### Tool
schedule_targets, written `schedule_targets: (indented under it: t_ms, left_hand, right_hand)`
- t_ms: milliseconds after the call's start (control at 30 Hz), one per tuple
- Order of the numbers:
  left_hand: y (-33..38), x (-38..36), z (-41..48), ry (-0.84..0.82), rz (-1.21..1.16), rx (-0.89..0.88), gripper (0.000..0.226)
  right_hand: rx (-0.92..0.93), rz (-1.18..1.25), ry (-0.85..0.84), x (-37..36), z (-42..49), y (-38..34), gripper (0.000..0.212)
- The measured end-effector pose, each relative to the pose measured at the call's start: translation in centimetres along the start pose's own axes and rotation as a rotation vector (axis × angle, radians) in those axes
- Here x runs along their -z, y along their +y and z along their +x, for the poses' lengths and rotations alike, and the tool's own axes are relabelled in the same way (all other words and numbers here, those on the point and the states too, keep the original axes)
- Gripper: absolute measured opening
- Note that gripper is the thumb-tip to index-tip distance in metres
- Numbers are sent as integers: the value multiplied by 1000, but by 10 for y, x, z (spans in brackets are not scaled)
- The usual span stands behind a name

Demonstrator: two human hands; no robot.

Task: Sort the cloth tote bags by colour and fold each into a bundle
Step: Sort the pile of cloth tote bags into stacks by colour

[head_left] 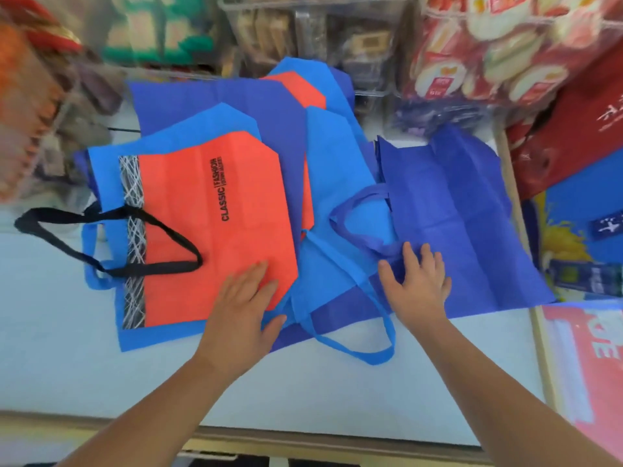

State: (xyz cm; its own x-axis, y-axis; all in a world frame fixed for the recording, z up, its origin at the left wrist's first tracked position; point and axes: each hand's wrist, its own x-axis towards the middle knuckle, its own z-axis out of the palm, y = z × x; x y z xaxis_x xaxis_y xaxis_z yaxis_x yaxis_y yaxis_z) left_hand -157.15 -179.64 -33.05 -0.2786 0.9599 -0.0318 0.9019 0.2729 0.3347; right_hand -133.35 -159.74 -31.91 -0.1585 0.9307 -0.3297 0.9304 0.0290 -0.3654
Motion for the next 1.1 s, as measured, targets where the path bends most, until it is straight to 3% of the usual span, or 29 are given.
schedule_targets:
  t_ms: [100,200,333,400,533,633,733,900,1100]
  left_hand:
    - [-23,9,-13,-113,58,216,73]
    - [-45,7,-24,-157,-81,233,65]
    - [-63,12,-23,-139,-175,146,40]
    - [-64,25,-22,-151,-244,137,31]
    - [-47,61,-40,33,-121,-42,31]
    - [-26,68,-62,50,-89,-203,36]
    - [-9,75,-78,3,-176,-192,41]
    - [22,81,-95,-258,-202,-5,83]
    - [105,56,-95,-314,-194,-35,70]
  right_hand:
    - [294,241,123,-25,-51,-41,60]
    - [438,342,92,-50,-91,-81,54]
    - [269,514,-176,-62,-111,-115,60]
    - [188,554,-183,-60,-117,-130,59]
    - [82,759,-117,-30,-125,-167,32]
    - [75,859,-59,-13,-131,-174,63]
    - [86,755,36,-1,-149,-162,72]
    - [37,734,160,27,-185,-96,58]
    - [-125,715,309,60,-206,46,52]
